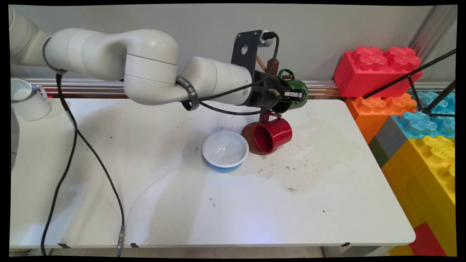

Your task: Place the picked object on the table

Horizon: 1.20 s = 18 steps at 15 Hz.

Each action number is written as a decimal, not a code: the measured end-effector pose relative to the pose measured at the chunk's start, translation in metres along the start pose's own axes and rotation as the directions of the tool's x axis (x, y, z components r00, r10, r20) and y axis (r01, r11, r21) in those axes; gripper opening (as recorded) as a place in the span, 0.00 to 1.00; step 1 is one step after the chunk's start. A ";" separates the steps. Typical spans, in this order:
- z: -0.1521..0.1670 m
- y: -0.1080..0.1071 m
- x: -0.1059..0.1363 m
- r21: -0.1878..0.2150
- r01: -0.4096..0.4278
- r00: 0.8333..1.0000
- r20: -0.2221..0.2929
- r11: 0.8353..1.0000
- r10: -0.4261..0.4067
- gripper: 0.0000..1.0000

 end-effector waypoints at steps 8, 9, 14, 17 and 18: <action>-0.002 0.014 0.002 -0.089 0.018 1.000 -0.012 0.996 -0.019 0.00; -0.003 0.016 0.002 -0.099 0.021 1.000 -0.011 0.995 -0.022 0.00; -0.006 0.022 0.000 -0.131 0.031 1.000 -0.001 0.991 -0.031 0.00; -0.008 0.026 -0.001 -0.146 0.033 0.999 0.009 0.989 -0.032 0.00; -0.008 0.027 -0.002 -0.151 0.031 0.999 0.015 0.988 -0.029 0.00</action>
